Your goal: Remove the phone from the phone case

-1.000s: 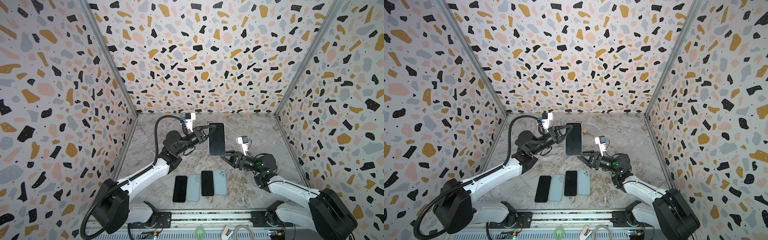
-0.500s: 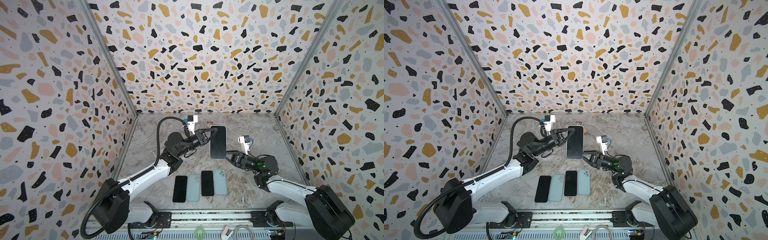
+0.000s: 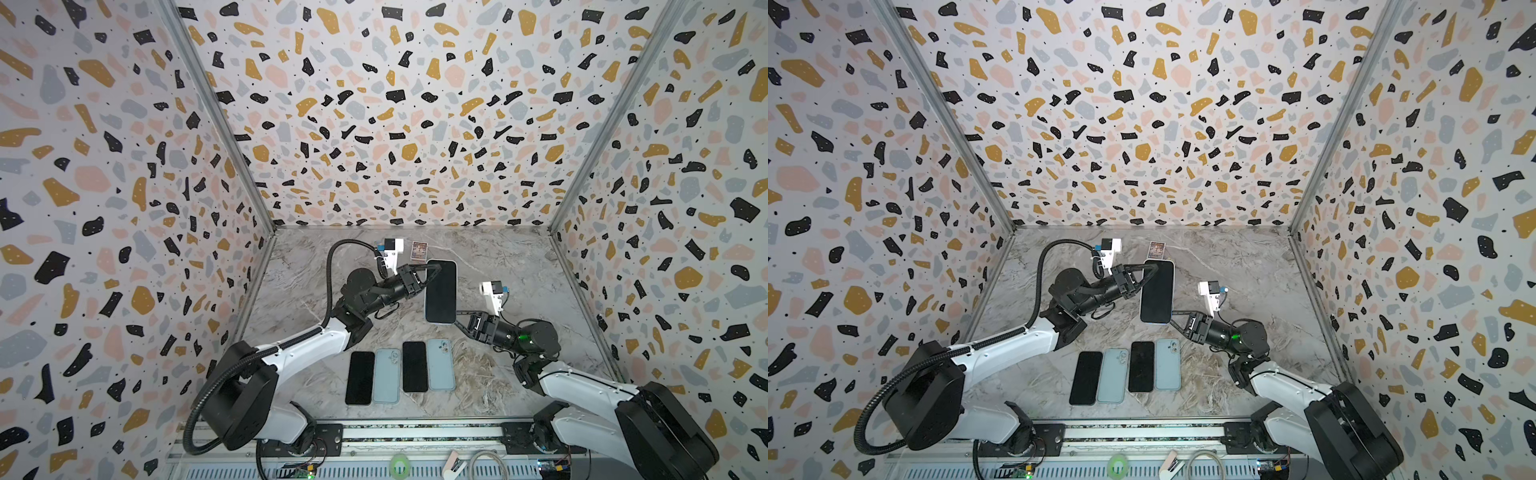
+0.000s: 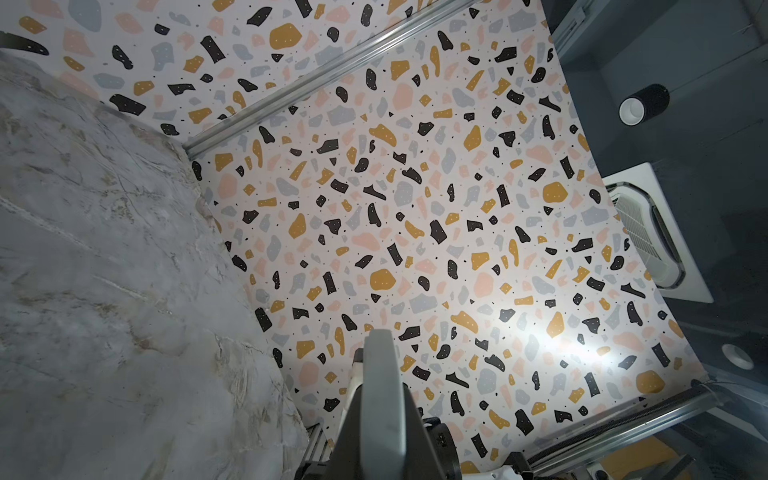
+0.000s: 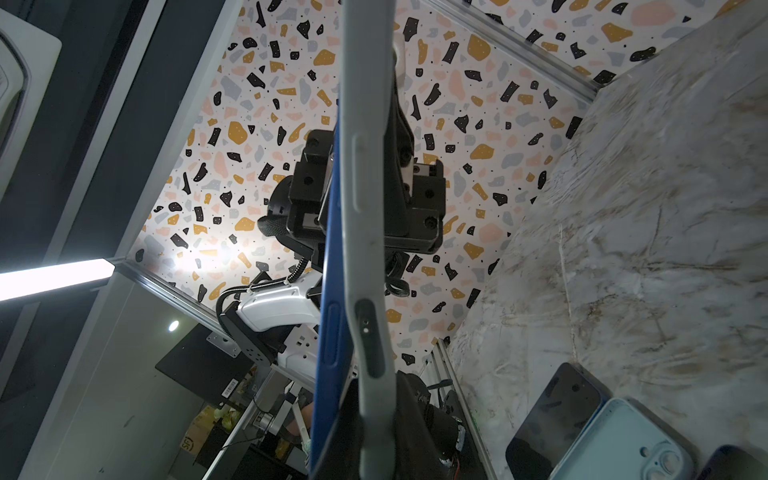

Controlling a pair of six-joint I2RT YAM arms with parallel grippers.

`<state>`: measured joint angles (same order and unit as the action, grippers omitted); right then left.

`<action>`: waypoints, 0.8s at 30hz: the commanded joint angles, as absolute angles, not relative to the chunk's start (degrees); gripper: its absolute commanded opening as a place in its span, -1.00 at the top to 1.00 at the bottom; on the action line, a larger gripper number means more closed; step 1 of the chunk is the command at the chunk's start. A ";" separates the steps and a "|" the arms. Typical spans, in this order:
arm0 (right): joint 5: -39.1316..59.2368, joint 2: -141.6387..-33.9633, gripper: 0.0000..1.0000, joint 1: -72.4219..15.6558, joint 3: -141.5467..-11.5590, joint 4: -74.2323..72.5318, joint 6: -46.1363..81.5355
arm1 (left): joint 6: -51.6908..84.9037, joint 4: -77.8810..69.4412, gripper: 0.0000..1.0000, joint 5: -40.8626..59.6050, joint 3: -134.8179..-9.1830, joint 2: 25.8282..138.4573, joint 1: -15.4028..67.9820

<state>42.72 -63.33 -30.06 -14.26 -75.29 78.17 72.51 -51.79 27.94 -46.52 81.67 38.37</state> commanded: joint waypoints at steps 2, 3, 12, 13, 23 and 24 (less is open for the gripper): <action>39.00 -59.27 1.00 -30.48 -14.55 -72.76 78.92 | 73.10 -57.64 1.00 26.46 -44.67 83.87 39.10; 38.78 -58.92 1.00 -30.44 -14.62 -72.01 79.07 | 73.19 -57.85 1.00 26.30 -44.36 84.38 39.35; 36.59 -58.25 1.00 -30.27 -13.23 -70.05 79.74 | 74.90 -61.17 0.22 26.06 -41.96 86.65 39.64; 36.65 -58.36 1.00 -30.24 -13.18 -70.42 79.81 | 74.82 -61.16 0.16 26.02 -41.80 86.67 39.64; 36.74 -58.37 1.00 -30.16 -13.18 -70.88 79.81 | 71.21 -56.45 -0.34 25.29 -41.93 84.53 39.64; 36.74 -58.27 1.00 -30.15 -13.14 -70.84 79.83 | 70.32 -55.39 -0.41 24.82 -41.84 83.94 39.64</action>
